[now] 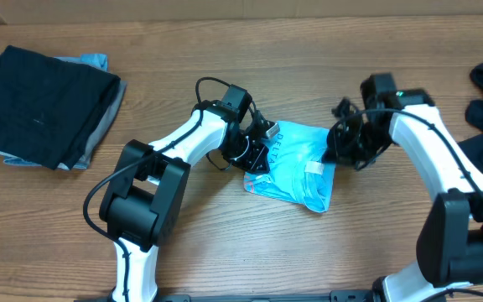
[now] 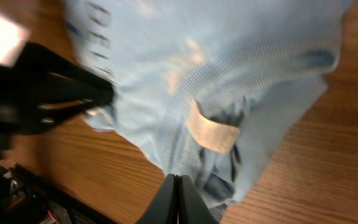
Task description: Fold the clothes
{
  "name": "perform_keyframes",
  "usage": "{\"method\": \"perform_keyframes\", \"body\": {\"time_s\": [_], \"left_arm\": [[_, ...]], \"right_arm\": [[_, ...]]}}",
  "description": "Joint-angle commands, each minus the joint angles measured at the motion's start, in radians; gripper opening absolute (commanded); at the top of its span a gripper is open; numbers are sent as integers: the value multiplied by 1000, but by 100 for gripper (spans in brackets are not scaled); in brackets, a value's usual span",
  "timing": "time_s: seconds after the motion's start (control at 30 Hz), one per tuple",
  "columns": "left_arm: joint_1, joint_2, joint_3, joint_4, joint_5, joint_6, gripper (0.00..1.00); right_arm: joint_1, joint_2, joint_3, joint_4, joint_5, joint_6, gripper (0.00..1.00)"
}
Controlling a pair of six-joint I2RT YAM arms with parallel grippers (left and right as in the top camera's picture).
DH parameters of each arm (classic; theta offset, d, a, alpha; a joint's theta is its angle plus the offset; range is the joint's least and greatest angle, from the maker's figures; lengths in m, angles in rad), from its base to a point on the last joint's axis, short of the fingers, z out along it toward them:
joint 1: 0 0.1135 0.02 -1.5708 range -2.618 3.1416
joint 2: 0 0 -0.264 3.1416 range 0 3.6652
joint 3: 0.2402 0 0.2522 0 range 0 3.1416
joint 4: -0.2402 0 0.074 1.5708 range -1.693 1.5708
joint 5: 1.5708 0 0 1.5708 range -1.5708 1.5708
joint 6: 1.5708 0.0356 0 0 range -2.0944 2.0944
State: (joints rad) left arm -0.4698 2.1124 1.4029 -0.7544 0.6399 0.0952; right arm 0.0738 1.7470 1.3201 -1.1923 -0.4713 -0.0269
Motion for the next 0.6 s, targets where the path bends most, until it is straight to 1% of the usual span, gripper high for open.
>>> {"method": "perform_keyframes", "body": {"time_s": [0.0, 0.13, 0.3, 0.33, 0.4, 0.5, 0.57], "left_arm": [[-2, 14, -27, 4, -90, -14, 10], [-2, 14, -27, 5, -90, -14, 11], [-2, 14, -27, 7, -90, -14, 12], [-2, 14, -27, 6, -90, -14, 12], [-2, 14, -27, 5, -91, -13, 12], [-2, 14, -27, 3, -97, -14, 12], [-2, 14, -27, 4, -98, -13, 12]], "right_arm": [[28, -43, 25, -14, -90, -43, 4], [65, -43, -40, 14, -119, -60, 4], [98, -40, -228, 133, -100, -53, 4], [82, -40, -281, 169, -76, -28, 4], [48, -40, -331, 200, 9, 41, 4], [5, -39, -377, 232, 139, 132, 4], [-21, -39, -416, 286, 175, 160, 4]]}}
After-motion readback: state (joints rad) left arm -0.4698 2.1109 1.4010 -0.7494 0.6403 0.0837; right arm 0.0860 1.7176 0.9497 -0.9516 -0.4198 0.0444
